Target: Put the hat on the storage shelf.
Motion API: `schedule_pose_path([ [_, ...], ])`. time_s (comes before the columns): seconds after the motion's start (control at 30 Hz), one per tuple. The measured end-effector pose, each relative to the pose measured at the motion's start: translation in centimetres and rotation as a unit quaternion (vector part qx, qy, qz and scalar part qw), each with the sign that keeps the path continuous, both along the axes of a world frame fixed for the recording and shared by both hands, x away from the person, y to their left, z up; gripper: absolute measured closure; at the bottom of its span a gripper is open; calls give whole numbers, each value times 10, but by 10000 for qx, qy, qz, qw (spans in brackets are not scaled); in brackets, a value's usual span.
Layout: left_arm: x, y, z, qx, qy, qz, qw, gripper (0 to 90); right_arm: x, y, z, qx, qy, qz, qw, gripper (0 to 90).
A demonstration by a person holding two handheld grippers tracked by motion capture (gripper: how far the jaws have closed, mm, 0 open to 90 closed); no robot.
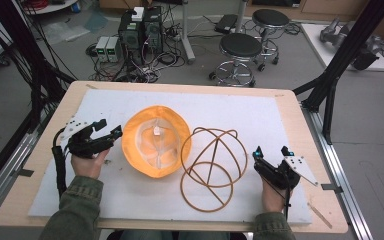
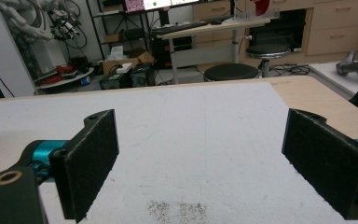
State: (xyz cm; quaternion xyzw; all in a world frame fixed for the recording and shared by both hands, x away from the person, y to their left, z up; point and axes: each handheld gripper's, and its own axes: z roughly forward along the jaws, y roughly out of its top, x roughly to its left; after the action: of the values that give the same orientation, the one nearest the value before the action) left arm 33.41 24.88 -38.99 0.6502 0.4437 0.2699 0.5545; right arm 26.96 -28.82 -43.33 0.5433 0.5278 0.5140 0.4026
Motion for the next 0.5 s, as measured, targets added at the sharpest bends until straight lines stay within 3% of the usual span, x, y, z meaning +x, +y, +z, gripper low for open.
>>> schedule_pose_path([
  [0.13, 7, -9, 3, -83, 113, -126, 9998, 316, 0, 0, 0, -6, 1, 5, 10000, 96],
  [0.27, 13, -17, 3, -18, 272, -153, 9995, 315, 0, 0, 0, 26, 10, -14, 10000, 96],
  [0.5, 24, -27, -8, 48, 627, -254, 9977, 282, 0, 0, 0, 16, -3, -5, 10000, 97],
])
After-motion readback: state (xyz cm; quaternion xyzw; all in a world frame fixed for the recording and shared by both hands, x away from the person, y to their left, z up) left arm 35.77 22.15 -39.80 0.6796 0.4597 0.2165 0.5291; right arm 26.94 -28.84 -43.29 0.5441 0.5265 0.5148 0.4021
